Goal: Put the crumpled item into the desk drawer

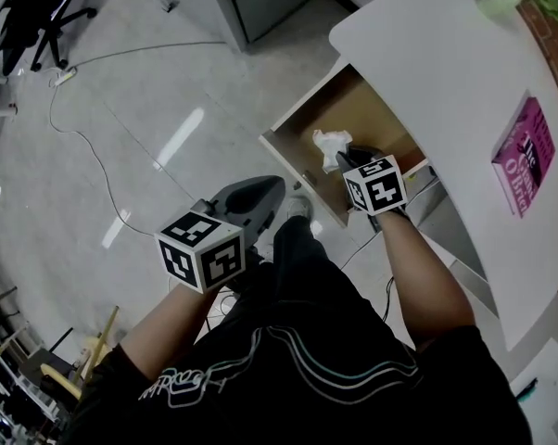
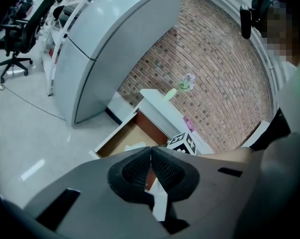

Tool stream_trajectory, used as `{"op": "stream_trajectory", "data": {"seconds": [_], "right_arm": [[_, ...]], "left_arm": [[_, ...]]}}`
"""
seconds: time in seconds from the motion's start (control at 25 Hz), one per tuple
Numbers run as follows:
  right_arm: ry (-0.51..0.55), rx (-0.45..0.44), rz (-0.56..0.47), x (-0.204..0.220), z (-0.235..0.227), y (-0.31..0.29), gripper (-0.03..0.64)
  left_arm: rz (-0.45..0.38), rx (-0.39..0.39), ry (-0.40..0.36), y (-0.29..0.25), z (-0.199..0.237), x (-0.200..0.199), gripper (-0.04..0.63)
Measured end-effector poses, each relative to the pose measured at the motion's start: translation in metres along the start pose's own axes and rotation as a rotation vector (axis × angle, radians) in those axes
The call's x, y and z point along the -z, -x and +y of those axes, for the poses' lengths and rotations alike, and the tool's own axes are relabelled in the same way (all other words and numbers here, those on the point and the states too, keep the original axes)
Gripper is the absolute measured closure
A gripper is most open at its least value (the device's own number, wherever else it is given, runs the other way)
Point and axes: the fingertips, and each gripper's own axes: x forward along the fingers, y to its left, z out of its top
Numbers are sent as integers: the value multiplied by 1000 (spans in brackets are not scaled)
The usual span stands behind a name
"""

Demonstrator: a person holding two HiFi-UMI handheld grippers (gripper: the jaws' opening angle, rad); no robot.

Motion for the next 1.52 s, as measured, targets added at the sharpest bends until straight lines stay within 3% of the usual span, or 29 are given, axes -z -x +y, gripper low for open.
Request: {"op": "stream_trajectory", "data": {"seconds": [0.4, 0.76, 0.88, 1.16, 1.28, 1.52], "right_arm": [[29, -13, 191, 41, -17, -73, 552], [57, 12, 259, 51, -32, -104, 551], [50, 0, 247, 48, -32, -105, 547], [-6, 13, 190, 35, -28, -86, 415], [-73, 4, 138, 34, -20, -64, 403], [-166, -4, -5, 15, 0, 10, 397]], "left_arm": [[-1, -50, 73, -9, 34, 18, 572], [-9, -89, 102, -5, 59, 24, 572], [-9, -94, 108, -6, 62, 24, 572], [-5, -80, 125, 0, 59, 25, 571], [20, -62, 153, 9, 49, 31, 571], [16, -7, 104, 32, 23, 20, 571]]}}
